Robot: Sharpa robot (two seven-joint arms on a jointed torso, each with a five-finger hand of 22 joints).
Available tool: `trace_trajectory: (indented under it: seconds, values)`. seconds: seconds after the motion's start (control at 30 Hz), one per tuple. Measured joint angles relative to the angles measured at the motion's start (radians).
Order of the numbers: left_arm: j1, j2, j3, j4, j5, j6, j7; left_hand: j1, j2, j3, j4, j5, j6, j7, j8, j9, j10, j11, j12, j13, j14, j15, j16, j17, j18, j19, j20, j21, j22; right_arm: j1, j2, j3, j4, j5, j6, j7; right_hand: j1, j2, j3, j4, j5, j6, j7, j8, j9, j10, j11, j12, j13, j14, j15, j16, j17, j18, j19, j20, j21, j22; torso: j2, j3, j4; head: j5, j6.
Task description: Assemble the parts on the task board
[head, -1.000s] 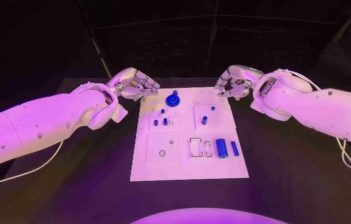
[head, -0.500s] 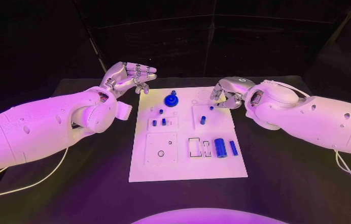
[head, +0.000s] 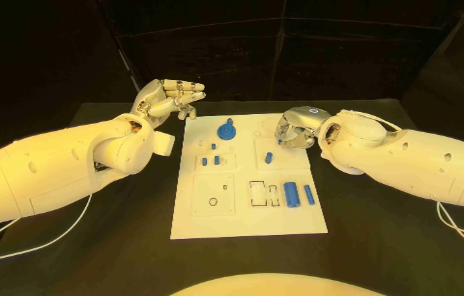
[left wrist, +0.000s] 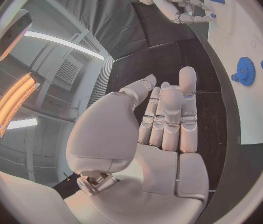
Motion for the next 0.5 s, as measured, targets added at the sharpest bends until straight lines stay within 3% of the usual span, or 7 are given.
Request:
trace_trajectory:
  seconds: [0.33, 0.4, 0.5]
  values:
    - [0.0, -0.001, 0.0, 0.0, 0.012, 0.0, 0.002, 0.0, 0.0, 0.0, 0.0, 0.0, 0.0, 0.0, 0.0, 0.0, 0.0, 0.0, 0.0, 0.0, 0.0, 0.0, 0.0, -0.001, 0.0, -0.002, -0.002, -0.003, -0.001, -0.007, 0.02, 0.0, -0.022, -0.014, 0.016, -0.001, 0.0, 0.0, 0.045, -0.014, -0.027, 0.013, -0.001, -0.012, 0.001, 0.007, 0.0, -0.008, -0.011, 0.0, 0.0, 0.0, 0.0, 0.0, -0.008, 0.006, 0.042, 0.042, -0.001, 0.0004, 0.0, 0.002, -0.002]
    - [0.0, -0.001, 0.0, 0.0, 0.013, 0.0, 0.002, 0.0, 0.0, 0.0, 0.0, 0.0, 0.0, 0.0, 0.0, 0.0, 0.0, 0.0, 0.0, 0.0, 0.0, 0.0, 0.0, -0.002, 0.0, -0.003, -0.003, -0.004, -0.002, -0.009, 0.023, 0.0, -0.025, -0.016, 0.018, -0.002, 0.0, 0.0, 0.06, -0.019, -0.035, 0.021, 0.0, -0.014, 0.001, 0.014, 0.0, -0.008, -0.012, 0.0, 0.0, 0.0, 0.0, -0.016, -0.011, 0.003, 0.053, 0.055, -0.001, 0.0004, 0.0, 0.002, -0.002]
    - [0.0, -0.001, 0.0, 0.0, 0.014, 0.0, 0.002, 0.0, 0.0, 0.0, 0.0, 0.0, 0.0, 0.0, 0.0, 0.0, 0.0, 0.0, 0.0, 0.0, 0.0, 0.0, 0.0, -0.002, 0.0, -0.003, -0.003, -0.004, -0.001, -0.011, 0.027, 0.0, -0.029, -0.019, 0.021, -0.003, 0.0, 0.0, 0.08, -0.024, -0.044, 0.029, 0.0, -0.016, 0.002, 0.021, -0.002, -0.008, -0.013, 0.0, 0.0, 0.0, 0.0, -0.016, -0.011, 0.003, 0.069, 0.074, -0.001, 0.0004, 0.0, 0.002, -0.003]
